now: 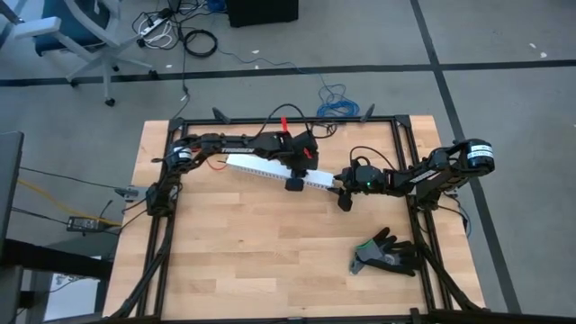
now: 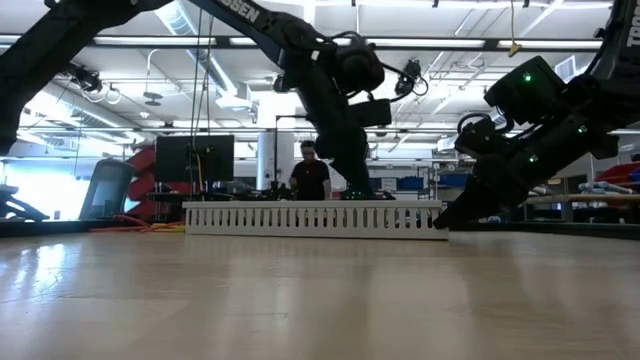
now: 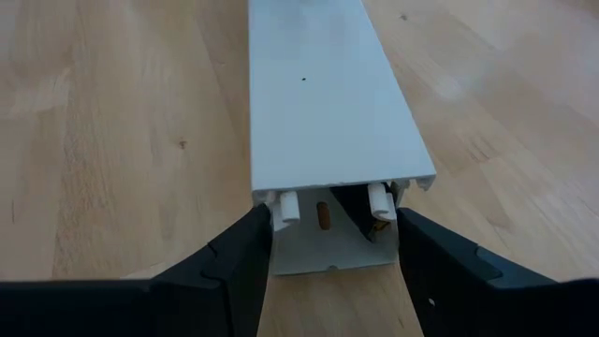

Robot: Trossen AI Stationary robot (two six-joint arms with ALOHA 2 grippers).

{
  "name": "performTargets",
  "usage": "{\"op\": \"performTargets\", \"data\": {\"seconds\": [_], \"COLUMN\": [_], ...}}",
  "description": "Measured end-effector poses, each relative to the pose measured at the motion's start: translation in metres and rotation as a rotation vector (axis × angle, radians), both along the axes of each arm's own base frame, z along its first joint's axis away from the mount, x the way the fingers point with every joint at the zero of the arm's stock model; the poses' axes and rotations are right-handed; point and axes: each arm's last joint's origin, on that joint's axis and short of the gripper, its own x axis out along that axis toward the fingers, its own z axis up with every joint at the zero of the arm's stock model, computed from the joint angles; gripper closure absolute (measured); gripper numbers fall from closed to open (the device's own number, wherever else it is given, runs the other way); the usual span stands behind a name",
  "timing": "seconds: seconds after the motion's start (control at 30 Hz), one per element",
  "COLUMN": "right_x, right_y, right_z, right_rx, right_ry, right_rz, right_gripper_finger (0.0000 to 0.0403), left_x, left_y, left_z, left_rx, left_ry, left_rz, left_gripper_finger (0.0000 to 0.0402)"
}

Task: Ziptie cables
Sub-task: Close the white cable duct

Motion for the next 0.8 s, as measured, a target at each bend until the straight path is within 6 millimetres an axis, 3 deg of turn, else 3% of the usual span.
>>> {"op": "performTargets", "data": {"seconds": [0.13, 0.3, 0.47, 0.6, 0.7, 0.8], "right_x": [0.000, 0.000, 0.000, 0.000, 0.000, 0.000], "right_y": [0.000, 0.000, 0.000, 0.000, 0.000, 0.000], "right_z": [0.000, 0.001, 0.000, -0.001, -0.001, -0.001], "right_rx": [-0.002, 0.001, 0.012, 0.014, 0.013, 0.011], "right_ry": [0.000, -0.008, -0.007, 0.003, 0.004, 0.004], "right_rz": [0.001, -0.002, -0.008, -0.008, -0.008, -0.007], "right_gripper_finger": [0.0199, 0.0199, 0.0199, 0.0199, 0.0199, 0.0199], "left_x": [0.011, 0.021, 0.013, -0.002, -0.008, 0.000], "left_y": [0.000, 0.000, 0.000, 0.000, -0.001, -0.001], "left_z": [-0.015, -0.017, 0.003, 0.015, 0.007, -0.013], "left_rx": [-0.067, -0.080, -0.050, 0.037, 0.011, -0.047], "left_ry": [-0.095, -0.193, -0.186, -0.073, -0.005, -0.057], "left_rz": [-0.052, -0.081, -0.057, 0.024, 0.043, 0.001], "left_gripper_finger": [0.0308, 0.0308, 0.0308, 0.0308, 0.0308, 0.0308]}}
